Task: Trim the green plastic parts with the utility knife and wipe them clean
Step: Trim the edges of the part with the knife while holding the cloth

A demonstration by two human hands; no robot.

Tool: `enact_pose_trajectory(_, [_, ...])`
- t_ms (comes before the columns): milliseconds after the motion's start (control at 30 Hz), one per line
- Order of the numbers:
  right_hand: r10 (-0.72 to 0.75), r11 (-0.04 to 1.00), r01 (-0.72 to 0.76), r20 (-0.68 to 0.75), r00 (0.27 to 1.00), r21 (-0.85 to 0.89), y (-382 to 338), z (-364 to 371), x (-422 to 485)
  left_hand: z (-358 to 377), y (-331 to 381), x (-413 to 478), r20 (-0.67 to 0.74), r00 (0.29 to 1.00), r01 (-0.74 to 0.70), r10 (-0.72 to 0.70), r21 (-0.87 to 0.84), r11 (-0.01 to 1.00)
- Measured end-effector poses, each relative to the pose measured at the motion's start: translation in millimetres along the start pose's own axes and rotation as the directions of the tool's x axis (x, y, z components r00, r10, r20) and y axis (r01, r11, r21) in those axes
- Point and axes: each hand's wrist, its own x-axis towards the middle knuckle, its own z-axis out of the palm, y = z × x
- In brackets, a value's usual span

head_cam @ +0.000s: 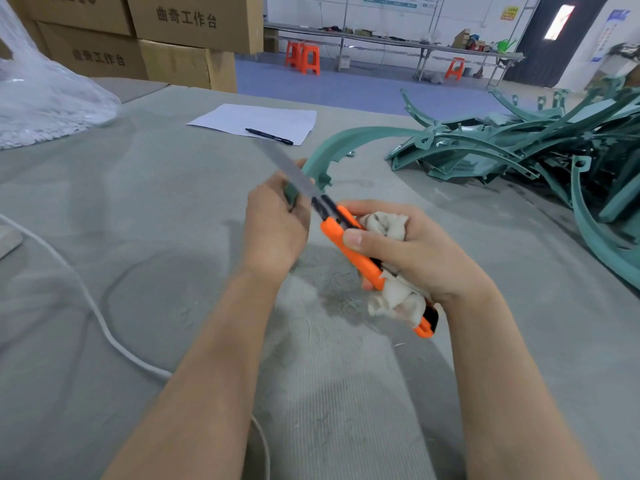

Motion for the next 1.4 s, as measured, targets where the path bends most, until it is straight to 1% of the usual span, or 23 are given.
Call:
enact_pose_trajectory(67, [-0.023,0.997,0.027,-0.064,0.998,0.066,-4,-1,0,1,0,-1,-0.018,0.999,-0.034,0.036,0.121,0.992])
enact_pose_trajectory(133, [-0.046,0.99,0.07,-0.191,0.981,0.123,-5,2,3,1,4,-3,-0.012,0.996,-0.081,0.084,0.168,0.982])
enact_pose_trajectory(233, [-0.038,0.977,0.122,-0.423,0.905,0.173,-1,10,12,2,8,-7,0.019,0.985,-0.167,0.169,0.295,0.941])
enact_pose_trajectory(300, [-0.019,0.973,0.132,-0.507,0.862,0.189,3,16,18,6,8,-9,0.064,0.977,-0.212,0.205,0.451,0.867])
enact_pose_trajectory(367, [0.015,0.971,0.117,-0.54,0.841,0.209,7,18,23,12,9,-13,0.163,0.966,-0.258,0.201,0.543,0.799])
enact_pose_trajectory(533, [0.091,0.978,0.042,-0.593,0.8,0.206,17,2,24,24,5,-19,0.434,0.872,-0.454,0.226,0.547,0.703])
enact_pose_trajectory(633, [0.143,0.981,-0.038,-0.588,0.796,0.188,21,-9,21,27,1,-20,0.514,0.84,-0.465,0.176,0.514,0.72])
enact_pose_trajectory(733, [0.162,0.976,-0.057,-0.531,0.832,0.209,20,-9,22,25,-3,-20,0.497,0.851,-0.431,0.169,0.478,0.766])
enact_pose_trajectory(800, [0.149,0.983,-0.059,-0.555,0.819,0.177,20,-7,23,26,-4,-21,0.511,0.846,-0.402,0.151,0.427,0.81])
enact_pose_trajectory(867, [0.123,0.99,-0.057,-0.616,0.778,0.125,21,-7,23,26,-5,-20,0.51,0.852,-0.364,0.121,0.411,0.836])
enact_pose_trajectory(900, [0.105,0.993,-0.046,-0.649,0.753,0.107,21,-9,22,26,-6,-18,0.486,0.867,-0.369,0.114,0.471,0.801])
enact_pose_trajectory(933, [0.088,0.995,-0.028,-0.681,0.727,0.098,21,-11,22,25,-8,-15,0.441,0.891,-0.378,0.112,0.579,0.723])
enact_pose_trajectory(967, [0.074,0.995,-0.005,-0.709,0.701,0.099,21,-13,22,22,-9,-11,0.375,0.922,-0.352,0.102,0.695,0.627])
enact_pose_trajectory(1000, [0.068,0.993,0.023,-0.734,0.675,0.113,20,-16,21,18,-9,-8,0.296,0.952,-0.286,0.078,0.768,0.573])
enact_pose_trajectory(1033, [0.067,0.99,0.052,-0.755,0.652,0.133,20,-18,21,13,-9,-5,0.23,0.972,-0.213,0.046,0.784,0.584])
enact_pose_trajectory(1100, [0.071,0.98,0.099,-0.773,0.631,0.171,19,-22,20,2,-9,-1,0.209,0.976,-0.089,-0.065,0.647,0.757])
enact_pose_trajectory(1167, [0.069,0.974,0.122,-0.768,0.637,0.189,19,-26,18,-6,-5,0,0.348,0.9,0.145,-0.263,0.331,0.933])
enact_pose_trajectory(1200, [0.062,0.975,0.123,-0.764,0.642,0.182,19,-28,16,-9,-2,-1,0.418,0.845,0.303,-0.333,0.14,0.943])
enact_pose_trajectory(1233, [0.053,0.977,0.123,-0.759,0.649,0.173,18,-30,15,-11,1,-1,0.471,0.8,0.445,-0.372,-0.05,0.894])
enact_pose_trajectory(1267, [0.041,0.977,0.129,-0.75,0.661,0.167,18,-31,14,-12,3,1,0.512,0.765,0.552,-0.39,-0.211,0.807])
enact_pose_trajectory(1300, [0.024,0.977,0.14,-0.736,0.677,0.161,17,-32,13,-12,3,4,0.529,0.747,0.617,-0.403,-0.323,0.718])
enact_pose_trajectory(1333, [0.006,0.977,0.15,-0.719,0.695,0.153,17,-32,13,-11,2,6,0.518,0.739,0.654,-0.431,-0.397,0.644])
enact_pose_trajectory(1400, [-0.022,0.977,0.16,-0.681,0.732,0.141,16,-31,13,-5,0,4,0.461,0.721,0.693,-0.518,-0.457,0.557])
